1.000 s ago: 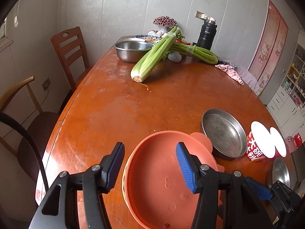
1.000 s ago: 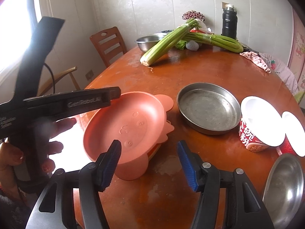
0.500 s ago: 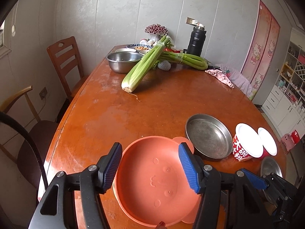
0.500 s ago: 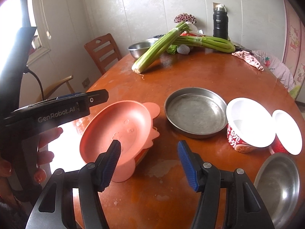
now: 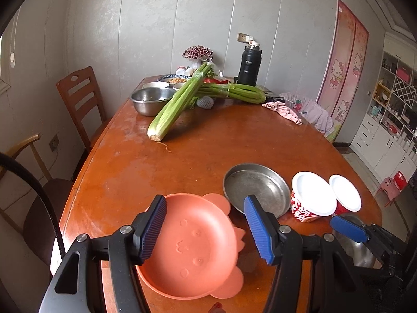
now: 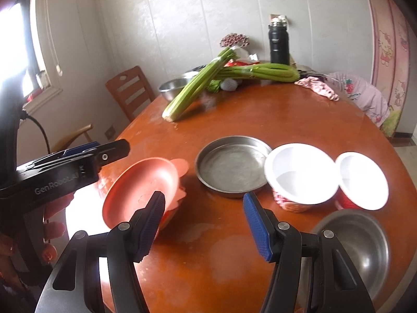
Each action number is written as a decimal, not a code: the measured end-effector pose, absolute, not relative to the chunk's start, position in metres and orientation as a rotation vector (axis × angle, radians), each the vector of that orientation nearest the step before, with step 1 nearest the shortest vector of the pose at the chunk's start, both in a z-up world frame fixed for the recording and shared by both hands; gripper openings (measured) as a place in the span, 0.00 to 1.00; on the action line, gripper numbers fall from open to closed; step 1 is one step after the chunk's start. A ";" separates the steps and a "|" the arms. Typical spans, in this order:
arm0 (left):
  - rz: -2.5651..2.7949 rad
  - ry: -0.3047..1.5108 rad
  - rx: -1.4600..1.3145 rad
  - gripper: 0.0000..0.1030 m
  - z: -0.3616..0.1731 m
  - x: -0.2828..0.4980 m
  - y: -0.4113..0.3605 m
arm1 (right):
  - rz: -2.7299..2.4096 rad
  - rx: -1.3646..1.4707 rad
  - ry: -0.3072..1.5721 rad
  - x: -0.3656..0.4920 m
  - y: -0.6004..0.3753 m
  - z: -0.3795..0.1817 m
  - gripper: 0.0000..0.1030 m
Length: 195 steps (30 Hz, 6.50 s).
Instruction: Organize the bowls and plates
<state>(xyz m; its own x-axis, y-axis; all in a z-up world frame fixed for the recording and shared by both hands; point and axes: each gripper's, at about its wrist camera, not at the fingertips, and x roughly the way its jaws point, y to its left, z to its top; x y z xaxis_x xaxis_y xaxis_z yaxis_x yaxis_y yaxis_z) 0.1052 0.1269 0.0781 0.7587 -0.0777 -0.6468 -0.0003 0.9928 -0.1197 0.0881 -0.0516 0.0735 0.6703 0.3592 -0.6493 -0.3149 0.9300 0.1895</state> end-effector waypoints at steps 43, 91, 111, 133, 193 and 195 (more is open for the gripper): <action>-0.293 0.940 -0.005 0.61 0.010 0.104 -0.069 | 0.122 0.153 0.867 0.062 -0.269 0.031 0.66; -0.265 1.025 -0.071 0.47 -0.002 0.091 -0.082 | 0.392 -0.039 0.918 0.055 -0.229 0.016 0.46; -0.253 1.048 -0.091 0.47 -0.014 0.098 -0.074 | 0.406 -0.013 0.939 0.060 -0.222 0.005 0.46; -0.237 0.987 -0.120 0.48 0.002 0.097 -0.059 | 0.351 0.027 0.915 0.071 -0.235 0.017 0.48; -0.412 1.103 -0.337 0.47 0.012 0.213 -0.134 | 0.383 0.027 0.902 0.174 -0.277 0.021 0.41; -0.413 1.090 -0.337 0.47 0.015 0.211 -0.132 | 0.386 0.031 0.895 0.172 -0.277 0.025 0.41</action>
<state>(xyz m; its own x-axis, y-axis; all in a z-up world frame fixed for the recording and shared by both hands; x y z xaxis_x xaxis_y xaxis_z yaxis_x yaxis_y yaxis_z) 0.2112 -0.1316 0.0147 0.3998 -0.4814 -0.7800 0.1567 0.8743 -0.4594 0.1720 -0.2770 0.0249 0.5619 0.3401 -0.7540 -0.3148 0.9309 0.1853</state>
